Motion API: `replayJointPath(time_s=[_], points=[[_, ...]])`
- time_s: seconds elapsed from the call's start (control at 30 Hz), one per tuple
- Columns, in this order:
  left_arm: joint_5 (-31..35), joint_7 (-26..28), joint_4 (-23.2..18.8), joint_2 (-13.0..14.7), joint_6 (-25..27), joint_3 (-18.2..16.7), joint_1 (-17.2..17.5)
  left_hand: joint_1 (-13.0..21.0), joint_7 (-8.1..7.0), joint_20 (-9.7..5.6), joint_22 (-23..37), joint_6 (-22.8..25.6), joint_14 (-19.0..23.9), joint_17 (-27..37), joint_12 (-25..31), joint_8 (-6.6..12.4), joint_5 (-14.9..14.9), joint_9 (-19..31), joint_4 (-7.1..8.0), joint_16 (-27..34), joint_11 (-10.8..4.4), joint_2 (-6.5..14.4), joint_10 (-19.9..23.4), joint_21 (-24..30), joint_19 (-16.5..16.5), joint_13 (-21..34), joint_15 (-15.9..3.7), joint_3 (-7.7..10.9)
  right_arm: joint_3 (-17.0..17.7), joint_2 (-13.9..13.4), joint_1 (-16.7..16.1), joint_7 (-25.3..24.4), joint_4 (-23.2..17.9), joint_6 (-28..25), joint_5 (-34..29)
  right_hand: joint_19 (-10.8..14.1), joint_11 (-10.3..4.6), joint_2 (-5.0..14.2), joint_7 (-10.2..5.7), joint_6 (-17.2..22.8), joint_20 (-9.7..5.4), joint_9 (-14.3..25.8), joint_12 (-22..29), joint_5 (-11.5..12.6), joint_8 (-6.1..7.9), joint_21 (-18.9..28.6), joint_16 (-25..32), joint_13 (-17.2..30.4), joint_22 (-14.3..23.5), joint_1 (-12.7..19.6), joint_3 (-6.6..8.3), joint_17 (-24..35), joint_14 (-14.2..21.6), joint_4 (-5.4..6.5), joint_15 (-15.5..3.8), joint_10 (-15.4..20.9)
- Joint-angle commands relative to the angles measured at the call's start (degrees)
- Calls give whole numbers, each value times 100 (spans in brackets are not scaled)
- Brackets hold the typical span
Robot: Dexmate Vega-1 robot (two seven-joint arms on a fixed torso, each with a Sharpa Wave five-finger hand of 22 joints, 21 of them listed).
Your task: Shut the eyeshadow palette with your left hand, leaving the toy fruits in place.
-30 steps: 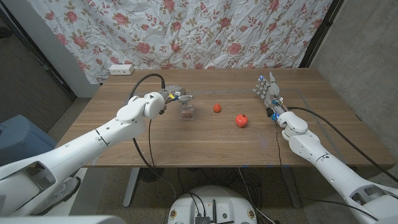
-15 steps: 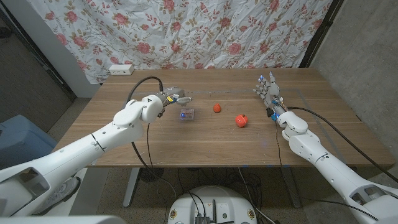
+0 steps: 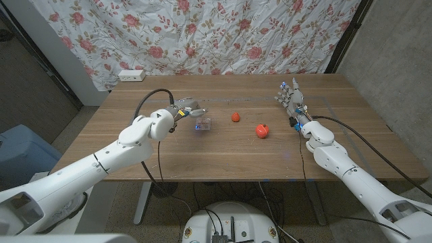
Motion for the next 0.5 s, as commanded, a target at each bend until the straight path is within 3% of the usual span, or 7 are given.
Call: replayJointPath(time_s=[0.03, 0.2, 0.5], points=[[-158, 492, -197, 209, -14, -267, 524, 50, -14, -47, 12, -156, -186, 6, -23, -31, 23, 4, -27, -6, 0, 401, -206, -33, -54, -5, 34, 95, 0, 0, -1, -2, -2, 0, 0, 41, -57, 564, -41, -4, 14, 32, 33, 22, 33, 40, 18, 18, 18, -2, -8, 17, -21, 37, -697, 9], [-229, 716, -196, 259, -103, -336, 666, 48, -24, -52, 14, -341, -367, 4, -41, -50, 22, -5, -59, -6, -14, 393, -462, -38, -107, -21, 53, 137, 0, 0, 0, -2, -2, 0, 0, 42, -59, 564, -41, -3, 13, 32, 32, 22, 33, 40, 18, 18, 18, -2, -8, 17, -21, 37, -693, 7], [-324, 1289, -87, 271, -409, -447, 919, 50, -82, -65, 14, -421, -377, 0, -21, -45, 21, -12, -83, 23, -73, 389, -547, -30, -109, -29, 30, 163, -1, 0, 0, -2, -1, 0, 0, 42, -57, 564, -43, -10, 14, 32, 30, 22, 30, 40, 18, 18, 18, -2, -8, 17, -22, 37, -694, 3]])
